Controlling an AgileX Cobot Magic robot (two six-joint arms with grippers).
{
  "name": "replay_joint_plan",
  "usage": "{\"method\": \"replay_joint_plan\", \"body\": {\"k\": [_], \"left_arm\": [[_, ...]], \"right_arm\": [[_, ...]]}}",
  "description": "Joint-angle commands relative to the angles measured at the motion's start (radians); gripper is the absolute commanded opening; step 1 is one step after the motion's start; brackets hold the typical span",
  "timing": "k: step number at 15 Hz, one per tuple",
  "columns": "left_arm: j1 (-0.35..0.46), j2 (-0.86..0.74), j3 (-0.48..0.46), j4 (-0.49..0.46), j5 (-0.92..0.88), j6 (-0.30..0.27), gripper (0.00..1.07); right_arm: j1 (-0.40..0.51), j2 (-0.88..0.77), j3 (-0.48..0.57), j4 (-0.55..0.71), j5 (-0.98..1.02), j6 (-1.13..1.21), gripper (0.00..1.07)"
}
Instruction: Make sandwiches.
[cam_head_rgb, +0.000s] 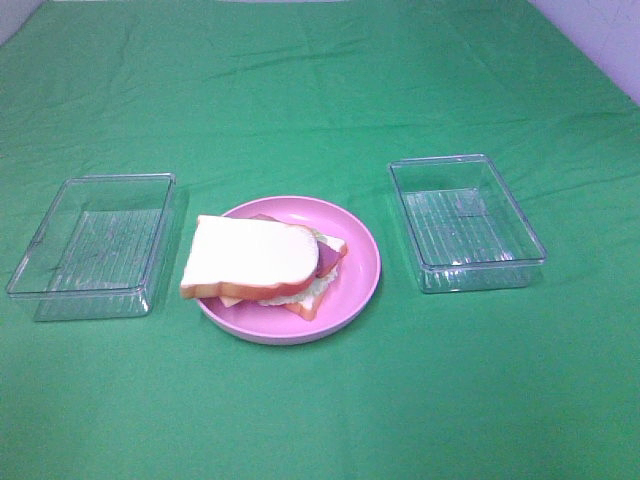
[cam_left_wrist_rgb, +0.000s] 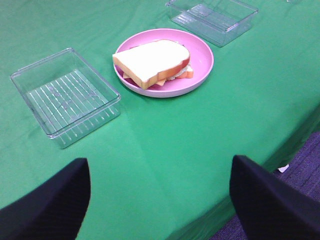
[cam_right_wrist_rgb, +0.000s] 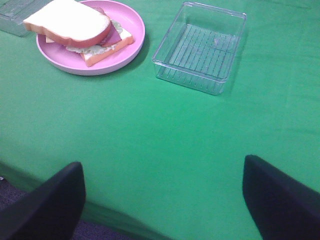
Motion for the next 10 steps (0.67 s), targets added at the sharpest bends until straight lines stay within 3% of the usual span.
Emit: {"method": "replay_joint_plan", "body": {"k": [1,4,7,9,10], "left_arm": [[-0.002,-0.021,0.002,-0.005,-0.009,0.002,0.73],[0.0,-0.021,0.002,-0.004,-0.009,0.002,0.73],[0.104,-0.021,0.002,-0.002,-0.009,0.002,0.73],[0.253,-0.021,0.002,-0.002,-0.009,0.002,0.73],[0.369,-0.021,0.002,-0.002,-0.009,0.002,0.73]], "right_arm": [[0.0,-0.008,0.004,0.001,-0.01,-0.017,0.81],[-0.013,-0.008,0.004,0.002,-0.011,-0.016,0.81],[-0.135,-0.008,0.004,0.009,-0.011,-0.016,0.81],[-0.269,-0.008,0.004,0.009,-0.011,-0.016,0.81],[-0.353,-0.008,0.004,0.009,-0.011,-0.016,0.81]]}}
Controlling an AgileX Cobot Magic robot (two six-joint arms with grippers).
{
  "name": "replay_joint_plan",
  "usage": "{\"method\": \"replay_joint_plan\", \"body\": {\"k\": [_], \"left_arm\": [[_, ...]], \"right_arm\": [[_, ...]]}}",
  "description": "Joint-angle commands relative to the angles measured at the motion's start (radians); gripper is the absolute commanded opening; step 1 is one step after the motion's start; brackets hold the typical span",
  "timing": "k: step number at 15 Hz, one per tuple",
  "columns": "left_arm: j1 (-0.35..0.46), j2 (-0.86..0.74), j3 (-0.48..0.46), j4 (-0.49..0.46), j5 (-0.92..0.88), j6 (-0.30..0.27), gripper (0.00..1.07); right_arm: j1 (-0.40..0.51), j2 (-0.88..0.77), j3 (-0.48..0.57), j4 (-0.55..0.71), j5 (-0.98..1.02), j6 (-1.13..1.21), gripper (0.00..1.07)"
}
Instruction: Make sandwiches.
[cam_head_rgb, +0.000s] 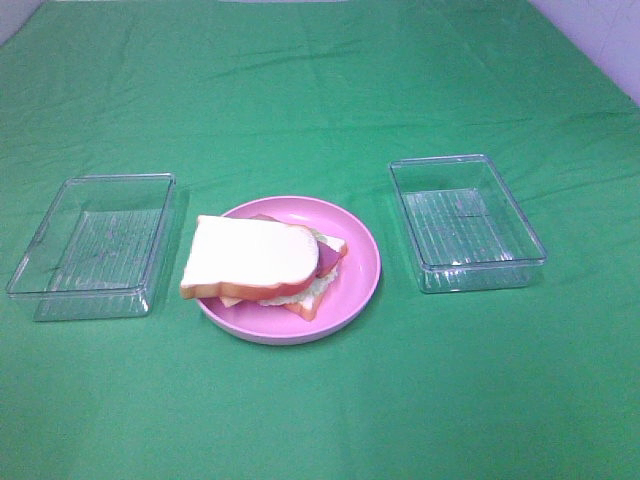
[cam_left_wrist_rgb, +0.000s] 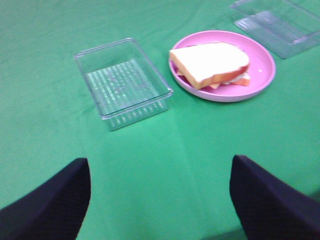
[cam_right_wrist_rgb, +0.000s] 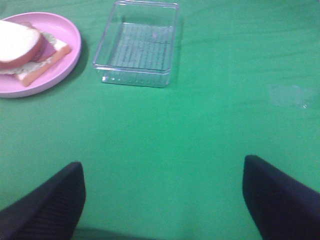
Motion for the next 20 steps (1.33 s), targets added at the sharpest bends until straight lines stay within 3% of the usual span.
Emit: {"method": "replay_joint_plan", "body": {"k": [1,3,6,20], "left_arm": [[0.167,-0.021,0.002,-0.002,-0.009,0.002,0.73],[0.285,-0.021,0.002,-0.002,-0.009,0.002,0.73],[0.375,-0.021,0.002,-0.002,-0.009,0.002,0.73],[0.384,-0.025,0.002,-0.001,-0.009,0.002,0.73]], "right_arm": [[-0.112,-0.008,0.004,0.001,-0.011,-0.016,0.81],[-0.166,-0.008,0.004,0.0,-0.011,-0.016,0.81],[-0.171,-0.008,0.004,0.0,-0.011,-0.016,0.81],[-0.17,-0.104,0.004,0.0,-0.011,-0.016,0.81]]}}
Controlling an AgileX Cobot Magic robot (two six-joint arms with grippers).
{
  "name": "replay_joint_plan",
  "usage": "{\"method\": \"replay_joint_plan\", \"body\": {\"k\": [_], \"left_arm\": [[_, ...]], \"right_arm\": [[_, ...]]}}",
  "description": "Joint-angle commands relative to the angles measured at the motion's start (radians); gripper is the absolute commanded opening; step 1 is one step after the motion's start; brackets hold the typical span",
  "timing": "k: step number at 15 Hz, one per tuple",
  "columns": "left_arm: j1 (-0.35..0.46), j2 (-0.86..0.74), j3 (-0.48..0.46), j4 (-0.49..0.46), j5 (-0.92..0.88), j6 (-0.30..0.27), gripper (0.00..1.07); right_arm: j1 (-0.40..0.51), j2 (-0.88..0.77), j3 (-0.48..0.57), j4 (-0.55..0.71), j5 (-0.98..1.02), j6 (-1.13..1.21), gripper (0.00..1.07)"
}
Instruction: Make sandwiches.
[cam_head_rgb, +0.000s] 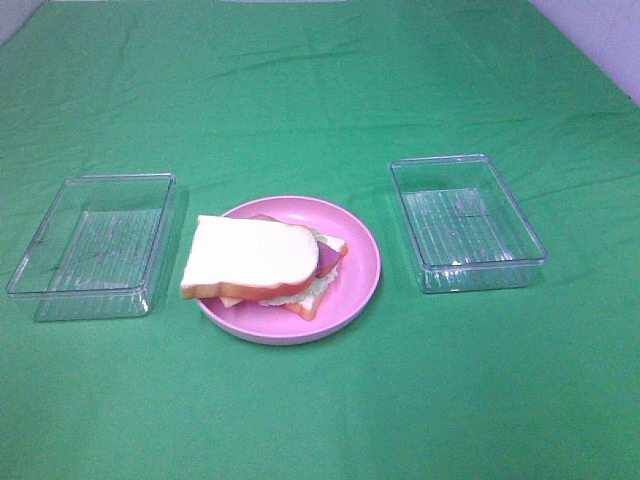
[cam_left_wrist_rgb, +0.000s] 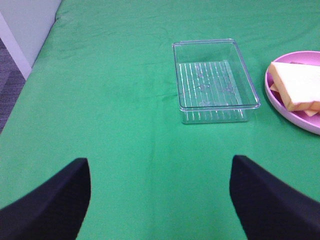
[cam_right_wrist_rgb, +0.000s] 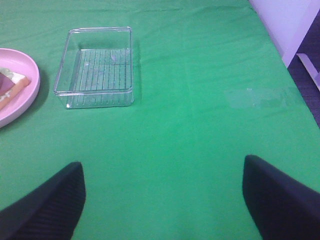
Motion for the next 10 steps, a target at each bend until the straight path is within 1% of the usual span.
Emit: {"method": "replay_joint_plan", "body": {"k": [1,10], "left_arm": [[0.004,-0.023,0.002,-0.001,-0.009,0.001,0.73],[0.004,-0.021,0.002,-0.001,-0.009,0.001,0.73]], "right_arm": [[-0.003,-0.011,0.004,-0.001,-0.011,-0.016,0.81],[-0.003,-0.011,0.004,-0.001,-0.011,-0.016,0.81]]}}
